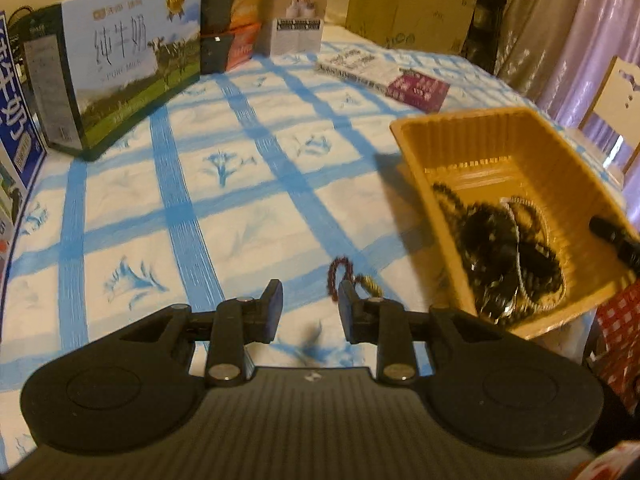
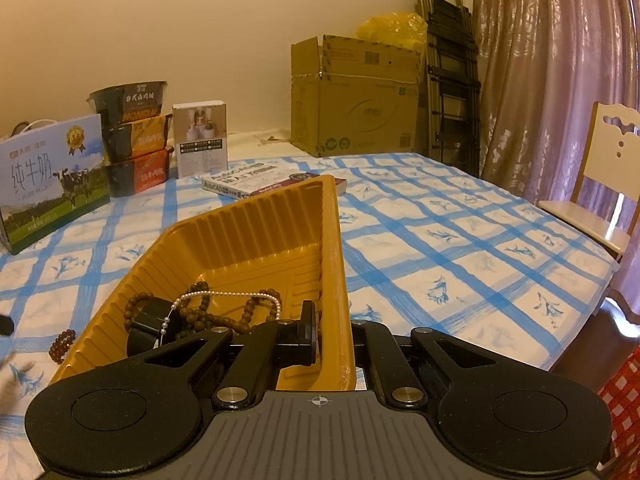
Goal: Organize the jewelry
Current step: 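Move the open left tool back to the red bead bracelet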
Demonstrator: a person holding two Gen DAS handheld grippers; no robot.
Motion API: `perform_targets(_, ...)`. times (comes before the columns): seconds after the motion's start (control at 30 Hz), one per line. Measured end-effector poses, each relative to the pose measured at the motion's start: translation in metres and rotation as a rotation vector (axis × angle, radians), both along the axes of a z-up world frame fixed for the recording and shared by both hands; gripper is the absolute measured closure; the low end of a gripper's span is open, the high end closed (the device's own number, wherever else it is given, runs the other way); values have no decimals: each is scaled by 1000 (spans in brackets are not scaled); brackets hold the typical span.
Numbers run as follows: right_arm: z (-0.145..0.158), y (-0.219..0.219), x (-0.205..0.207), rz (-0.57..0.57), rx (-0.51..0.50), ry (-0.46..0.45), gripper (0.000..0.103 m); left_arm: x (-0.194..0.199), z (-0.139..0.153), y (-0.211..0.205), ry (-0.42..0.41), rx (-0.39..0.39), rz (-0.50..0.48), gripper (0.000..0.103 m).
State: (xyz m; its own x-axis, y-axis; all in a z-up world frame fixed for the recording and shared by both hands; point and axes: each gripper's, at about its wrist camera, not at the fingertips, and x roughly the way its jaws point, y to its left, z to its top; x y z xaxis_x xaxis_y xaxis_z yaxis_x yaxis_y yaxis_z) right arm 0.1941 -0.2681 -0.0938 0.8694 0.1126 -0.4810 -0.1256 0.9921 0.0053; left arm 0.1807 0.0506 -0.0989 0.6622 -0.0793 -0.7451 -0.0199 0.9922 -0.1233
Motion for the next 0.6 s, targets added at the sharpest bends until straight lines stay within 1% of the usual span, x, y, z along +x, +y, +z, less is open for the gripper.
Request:
perform_targets(0.17,0,-1,0,1,-2,2,98,5,-11,-11,11,10,-39,77)
perform_targets(0.4,0,-1,0,0,-2,3,98,20,-21,-26,20,60,-94,77)
perform_targets(0.6,0,-1,0,1,-2,2,98,30,-27,-29,35,83,-92,77)
